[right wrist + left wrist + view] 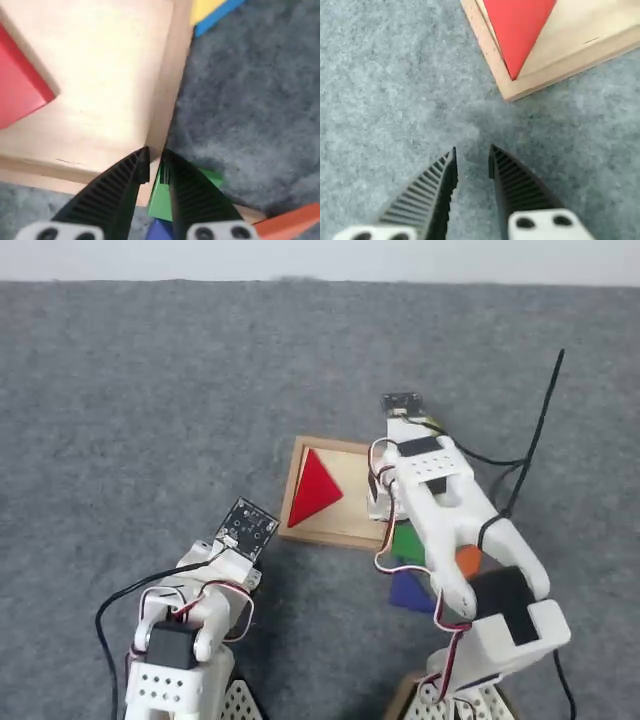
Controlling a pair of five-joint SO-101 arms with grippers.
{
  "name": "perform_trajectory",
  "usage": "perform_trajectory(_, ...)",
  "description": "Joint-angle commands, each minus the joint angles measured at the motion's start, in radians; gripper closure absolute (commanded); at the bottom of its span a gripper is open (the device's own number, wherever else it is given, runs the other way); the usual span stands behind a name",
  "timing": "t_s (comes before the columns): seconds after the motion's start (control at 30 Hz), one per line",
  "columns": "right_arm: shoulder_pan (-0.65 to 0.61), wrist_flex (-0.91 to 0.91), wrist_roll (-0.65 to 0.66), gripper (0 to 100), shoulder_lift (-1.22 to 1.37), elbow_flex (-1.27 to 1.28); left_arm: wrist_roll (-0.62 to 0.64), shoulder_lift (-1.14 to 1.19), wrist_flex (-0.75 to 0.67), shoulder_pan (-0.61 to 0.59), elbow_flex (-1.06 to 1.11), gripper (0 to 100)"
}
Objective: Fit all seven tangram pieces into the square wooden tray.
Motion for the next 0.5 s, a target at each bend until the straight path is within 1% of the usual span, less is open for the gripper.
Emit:
perform_trajectory(0.0, -0.015, -0.007, 0.020, 93.4, -0.045, 0.003, -0.009, -0.011, -0.002, -0.006, -0.012, 90)
perform_trajectory(0.1, 0.018, 0.001, 0.057, 93.4, -0.038, 0.009, -0.009, -0.011, -0.002, -0.006, -0.012, 90)
perform_trajectory(0.2, 0.088, -0.004, 0.075, 93.4, -0.001, 0.021, -0.009, -0.011, -0.002, -0.006, -0.012, 90)
perform_trajectory(0.33, 0.176, -0.005, 0.140, 93.4, 0.022, 0.015, -0.009, -0.011, -0.002, -0.006, -0.012, 90)
perform_trajectory(0.47, 0.206, -0.005, 0.180, 93.4, -0.015, 0.012, -0.009, -0.011, -0.002, -0.006, -0.012, 90)
